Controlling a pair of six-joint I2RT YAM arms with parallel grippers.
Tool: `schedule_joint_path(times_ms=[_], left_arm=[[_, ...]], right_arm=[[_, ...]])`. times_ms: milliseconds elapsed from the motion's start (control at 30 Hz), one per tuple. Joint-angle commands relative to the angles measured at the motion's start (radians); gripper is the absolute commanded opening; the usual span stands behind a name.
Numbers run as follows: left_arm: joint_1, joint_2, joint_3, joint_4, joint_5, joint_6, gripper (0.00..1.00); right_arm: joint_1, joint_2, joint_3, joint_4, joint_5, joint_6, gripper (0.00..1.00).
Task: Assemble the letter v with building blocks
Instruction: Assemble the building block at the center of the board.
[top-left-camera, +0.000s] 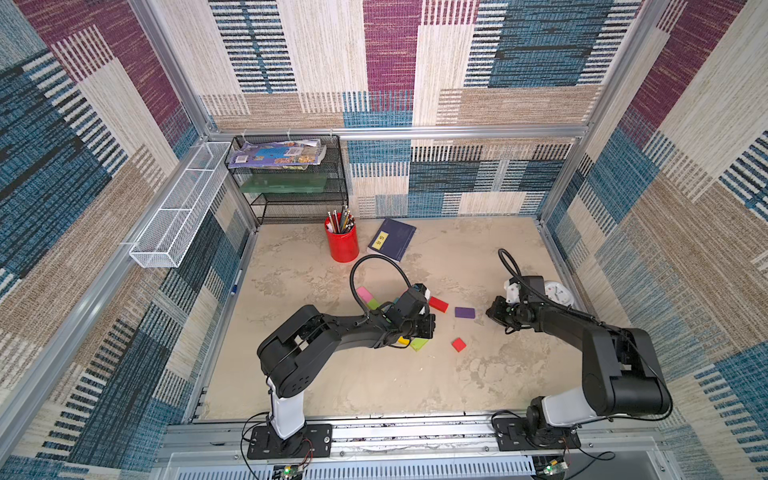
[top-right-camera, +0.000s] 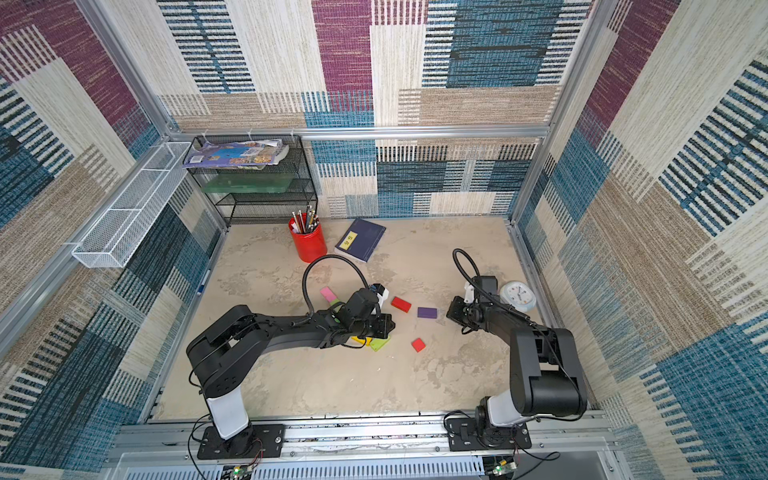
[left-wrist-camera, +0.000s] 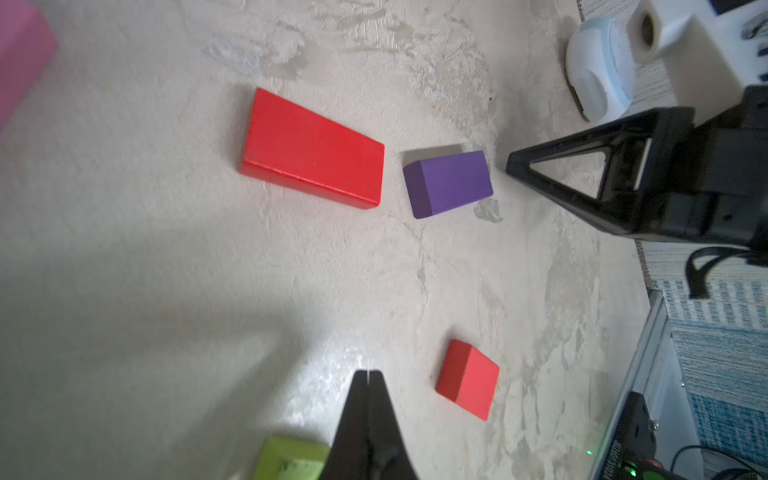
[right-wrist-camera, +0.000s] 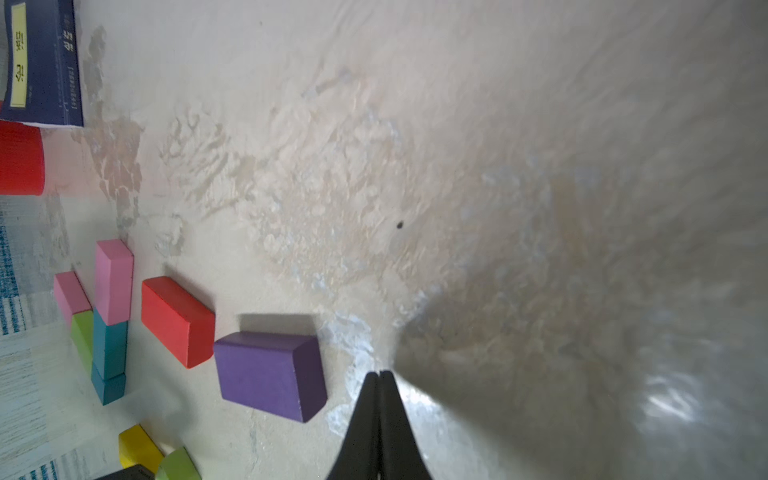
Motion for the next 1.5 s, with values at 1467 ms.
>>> schedule_joint_path(times_ms=[1467], left_arm=[[0.030, 0.136, 0.181, -0.144, 0.044, 0.044, 0.00]], right_arm=[[0.147, 0.039, -0.084, 0.196, -0.073, 0.091, 0.00]])
